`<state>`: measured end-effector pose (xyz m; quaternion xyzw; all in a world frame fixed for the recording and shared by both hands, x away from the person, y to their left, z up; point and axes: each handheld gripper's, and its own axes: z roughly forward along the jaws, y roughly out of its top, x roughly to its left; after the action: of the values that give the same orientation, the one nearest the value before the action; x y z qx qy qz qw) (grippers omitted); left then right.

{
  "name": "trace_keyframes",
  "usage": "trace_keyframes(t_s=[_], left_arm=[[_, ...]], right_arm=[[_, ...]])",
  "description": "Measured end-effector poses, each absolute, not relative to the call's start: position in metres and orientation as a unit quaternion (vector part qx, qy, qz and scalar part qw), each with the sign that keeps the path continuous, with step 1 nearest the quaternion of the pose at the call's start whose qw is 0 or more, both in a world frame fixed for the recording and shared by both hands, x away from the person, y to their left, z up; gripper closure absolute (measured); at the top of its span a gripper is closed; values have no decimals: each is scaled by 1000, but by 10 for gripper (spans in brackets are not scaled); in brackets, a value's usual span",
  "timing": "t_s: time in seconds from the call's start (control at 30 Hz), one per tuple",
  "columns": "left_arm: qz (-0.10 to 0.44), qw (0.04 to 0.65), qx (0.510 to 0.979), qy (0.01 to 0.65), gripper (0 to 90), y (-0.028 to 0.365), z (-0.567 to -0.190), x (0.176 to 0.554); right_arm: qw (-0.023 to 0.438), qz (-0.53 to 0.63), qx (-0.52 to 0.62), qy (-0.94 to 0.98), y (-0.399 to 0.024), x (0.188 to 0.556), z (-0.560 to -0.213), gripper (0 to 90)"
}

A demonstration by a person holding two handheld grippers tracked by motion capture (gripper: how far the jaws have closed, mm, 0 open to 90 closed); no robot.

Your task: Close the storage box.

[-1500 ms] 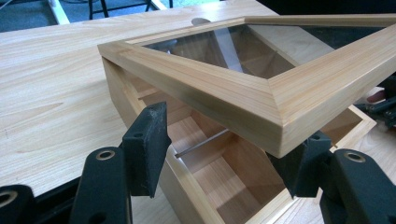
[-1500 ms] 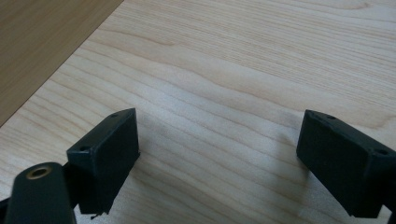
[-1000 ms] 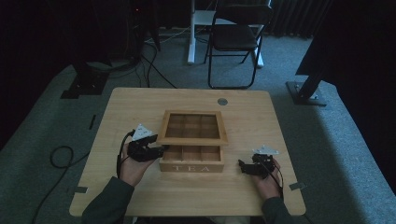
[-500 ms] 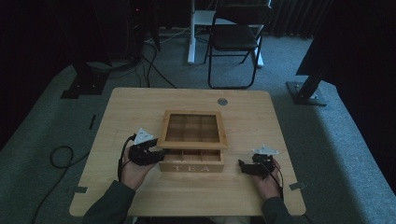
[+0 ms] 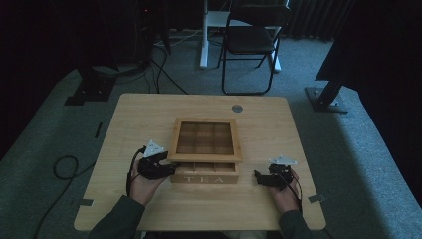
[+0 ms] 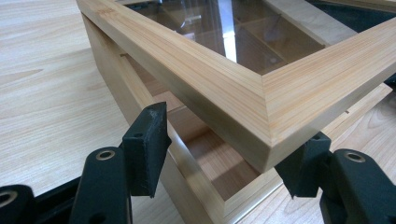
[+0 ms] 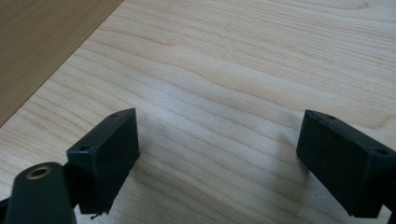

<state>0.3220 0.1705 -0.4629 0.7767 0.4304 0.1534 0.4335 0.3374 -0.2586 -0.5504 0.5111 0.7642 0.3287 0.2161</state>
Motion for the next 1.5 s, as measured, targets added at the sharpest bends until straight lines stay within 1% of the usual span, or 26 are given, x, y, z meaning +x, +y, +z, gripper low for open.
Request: trace_keyframes(t_s=[0.77,1.13,1.5], left_arm=[[145,429,780,432,410,169,-473,317],[143,421,785,432,448,166,-477,313],[146,419,783,435,448,166,-477,308]], right_arm=[[216,329,511,764,-259,337,-550,125],[216,329,511,764,-259,337,-550,125],[216,329,511,764,-259,337,-550,126]])
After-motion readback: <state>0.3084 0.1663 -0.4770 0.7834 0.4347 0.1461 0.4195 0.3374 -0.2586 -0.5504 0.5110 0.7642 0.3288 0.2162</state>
